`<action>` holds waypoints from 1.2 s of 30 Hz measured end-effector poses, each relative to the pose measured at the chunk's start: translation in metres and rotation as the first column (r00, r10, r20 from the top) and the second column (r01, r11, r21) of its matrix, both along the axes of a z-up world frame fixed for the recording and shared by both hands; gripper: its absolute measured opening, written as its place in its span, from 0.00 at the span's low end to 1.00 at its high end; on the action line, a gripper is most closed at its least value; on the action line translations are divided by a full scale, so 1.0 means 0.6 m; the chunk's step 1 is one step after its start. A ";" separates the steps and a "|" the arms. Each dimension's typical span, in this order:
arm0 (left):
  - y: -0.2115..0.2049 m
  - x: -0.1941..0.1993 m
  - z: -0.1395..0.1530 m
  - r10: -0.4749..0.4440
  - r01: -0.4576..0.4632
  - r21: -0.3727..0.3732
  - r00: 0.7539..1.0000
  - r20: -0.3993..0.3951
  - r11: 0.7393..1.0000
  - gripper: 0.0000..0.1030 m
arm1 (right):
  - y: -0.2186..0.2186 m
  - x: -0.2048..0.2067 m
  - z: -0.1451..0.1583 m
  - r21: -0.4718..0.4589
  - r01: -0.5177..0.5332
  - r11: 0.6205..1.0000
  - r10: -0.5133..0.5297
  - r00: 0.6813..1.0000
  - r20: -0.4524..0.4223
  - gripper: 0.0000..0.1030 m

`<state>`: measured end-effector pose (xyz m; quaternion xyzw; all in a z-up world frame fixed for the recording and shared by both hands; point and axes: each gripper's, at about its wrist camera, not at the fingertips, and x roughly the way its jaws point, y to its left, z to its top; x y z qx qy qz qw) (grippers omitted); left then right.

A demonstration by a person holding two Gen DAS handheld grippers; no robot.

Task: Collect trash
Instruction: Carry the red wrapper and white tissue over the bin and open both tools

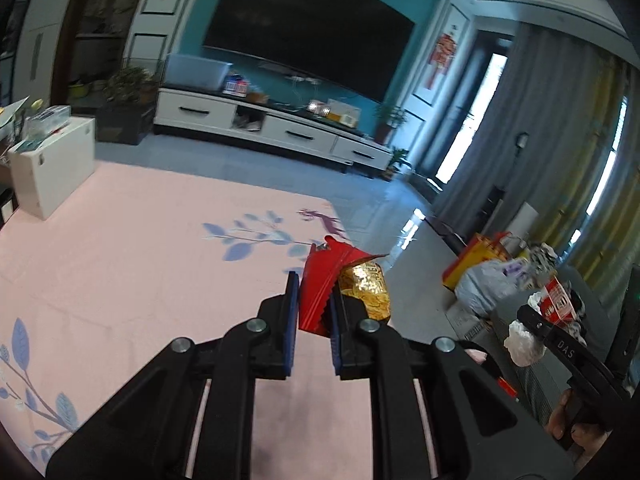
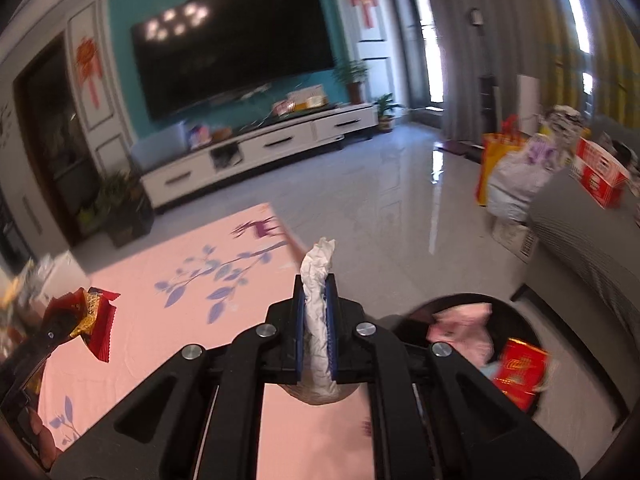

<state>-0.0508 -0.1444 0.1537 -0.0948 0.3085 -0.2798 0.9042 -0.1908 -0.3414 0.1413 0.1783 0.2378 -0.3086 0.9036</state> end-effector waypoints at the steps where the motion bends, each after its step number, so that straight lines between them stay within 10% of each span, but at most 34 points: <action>1: -0.011 -0.014 0.002 -0.019 0.019 0.000 1.000 0.006 1.000 0.14 | -0.007 -0.014 -0.001 0.002 0.020 1.000 -0.020 1.000 0.007 0.10; 12: -0.179 -0.126 -0.017 -0.239 0.238 0.038 0.971 0.022 0.971 0.14 | -0.096 -0.117 -0.019 0.071 0.171 0.983 -0.173 0.985 0.013 0.10; 23: -0.355 -0.160 -0.089 -0.465 0.473 0.069 0.879 -0.108 0.878 0.14 | -0.178 -0.191 -0.072 0.200 0.262 0.944 -0.265 0.964 -0.014 0.11; 36: -0.447 -0.129 -0.191 -0.465 0.504 0.144 0.853 -0.239 0.851 0.15 | -0.236 -0.131 -0.155 0.416 0.180 0.891 -0.183 0.983 -0.033 0.11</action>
